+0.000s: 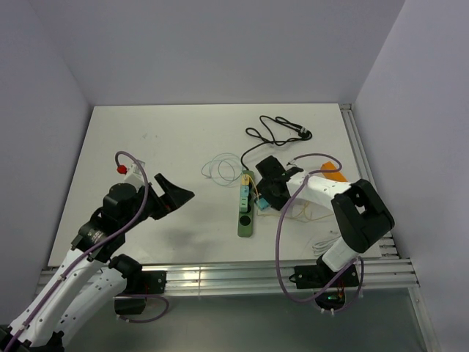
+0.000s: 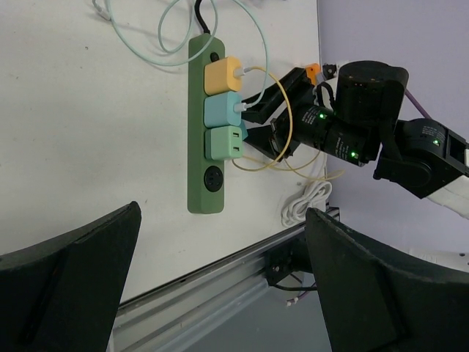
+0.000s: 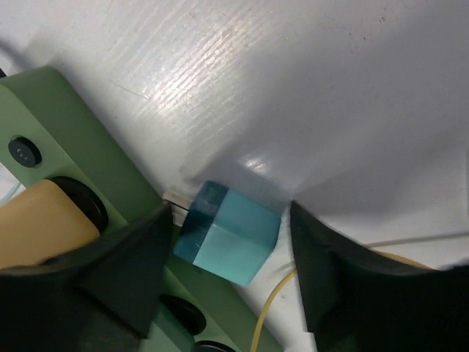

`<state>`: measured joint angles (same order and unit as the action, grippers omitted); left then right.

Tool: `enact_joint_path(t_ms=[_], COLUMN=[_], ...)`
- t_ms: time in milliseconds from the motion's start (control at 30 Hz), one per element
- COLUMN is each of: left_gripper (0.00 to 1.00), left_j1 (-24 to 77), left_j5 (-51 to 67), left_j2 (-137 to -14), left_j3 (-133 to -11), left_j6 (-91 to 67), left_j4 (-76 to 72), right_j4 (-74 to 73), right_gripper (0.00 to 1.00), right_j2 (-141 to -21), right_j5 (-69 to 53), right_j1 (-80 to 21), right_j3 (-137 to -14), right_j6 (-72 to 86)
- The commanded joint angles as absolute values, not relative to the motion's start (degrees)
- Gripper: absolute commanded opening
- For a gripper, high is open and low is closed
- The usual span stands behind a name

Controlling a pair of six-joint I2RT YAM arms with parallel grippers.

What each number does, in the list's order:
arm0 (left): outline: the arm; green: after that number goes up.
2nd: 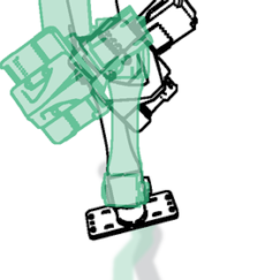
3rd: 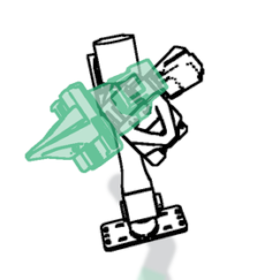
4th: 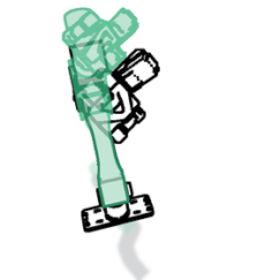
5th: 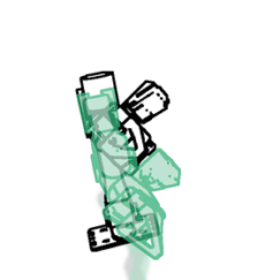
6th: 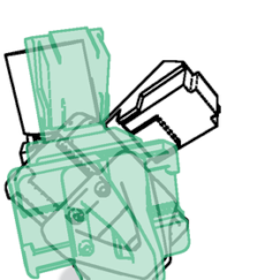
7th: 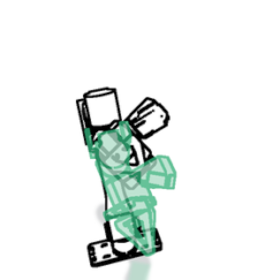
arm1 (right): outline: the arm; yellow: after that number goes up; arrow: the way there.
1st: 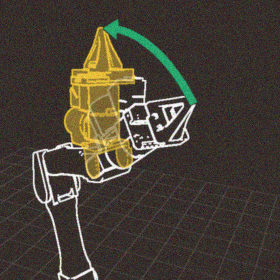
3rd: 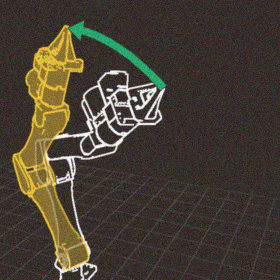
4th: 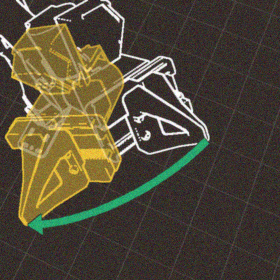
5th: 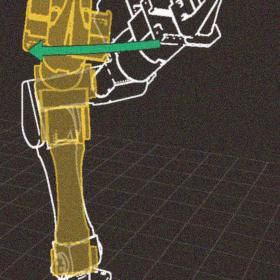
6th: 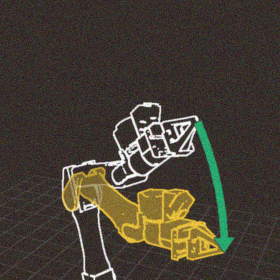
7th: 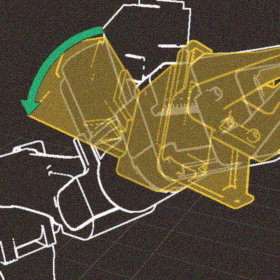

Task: Insert the plug

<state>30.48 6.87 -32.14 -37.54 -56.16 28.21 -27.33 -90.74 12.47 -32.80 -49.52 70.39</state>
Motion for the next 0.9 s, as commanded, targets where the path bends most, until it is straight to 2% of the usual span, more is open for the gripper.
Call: enact_joint_path(t_ms=[0,33,100,133,167,267,333,367,433,467,500,567,600,700,867], left_gripper=[0.99,0.99,1.00,1.00,0.99,0.99,0.98,0.98,0.98,0.98,0.98,0.99,0.98,0.98,0.99], left_j1=[30.8,30.7,30.7,30.7,30.7,30.7,30.7,30.7,30.7,30.7,30.7,30.7,30.7,30.7,30.7], left_j5=[8.5,8.4,8.6,9.3,9.9,12.6,14.4,14.4,14.7,14.6,14.9,15.1,15.4,15.9,15.9], left_j2=[-32.3,-32.3,-32.3,-32.3,-32.3,-32.8,-33.5,-33.5,-34.0,-34.1,-34.1,-34.3,-34.4,-34.4,-33.3], left_j3=[-38.2,-38.5,-38.7,-38.9,-38.9,-38.8,-38.8,-38.8,-39.0,-38.9,-38.9,-38.6,-38.4,-37.8,-37.3], left_j6=[-54.3,-54.1,-53.6,-53.4,-52.8,-51.7,-51.1,-51.1,-50.9,-51.1,-51.2,-51.5,-51.9,-52.6,-52.8], left_j4=[26.8,26.9,27.1,27.1,26.3,24.4,23.1,23.1,22.9,22.8,22.7,21.8,21.5,20.9,21.3], right_j4=[-27.0,-27.8,-29.3,-30.5,-31.1,-34.4,-34.5,-34.5,-34.7,-34.9,-33.3,-30.9,-30.9,-31.4,-30.2], right_gripper=[0.65,0.60,0.45,0.36,0.20,0.00,0.00,0.00,0.11,0.19,0.34,0.41,0.50,0.62,0.72], right_j2=[-91.2,-90.5,-87.5,-86.1,-84.7,-78.9,-71.6,-71.5,-70.1,-70.0,-70.1,-71.6,-73.4,-74.6,-73.0], right_j5=[15.3,16.0,19.3,20.4,21.4,26.5,29.3,29.3,27.6,22.2,17.8,10.7,6.8,6.8,7.7], right_j1=[-33.3,-33.4,-33.4,-33.4,-33.4,-33.4,-33.4,-33.4,-33.1,-33.1,-33.5,-34.1,-34.6,-35.2,-38.5], right_j3=[-49.3,-49.2,-49.5,-49.6,-49.7,-51.3,-51.8,-51.8,-53.2,-53.6,-53.6,-52.8,-52.6,-50.6,-45.8], right_j6=[71.9,72.0,72.0,71.2,70.5,66.9,60.3,60.2,57.1,53.8,51.1,47.8,47.5,47.6,49.6])
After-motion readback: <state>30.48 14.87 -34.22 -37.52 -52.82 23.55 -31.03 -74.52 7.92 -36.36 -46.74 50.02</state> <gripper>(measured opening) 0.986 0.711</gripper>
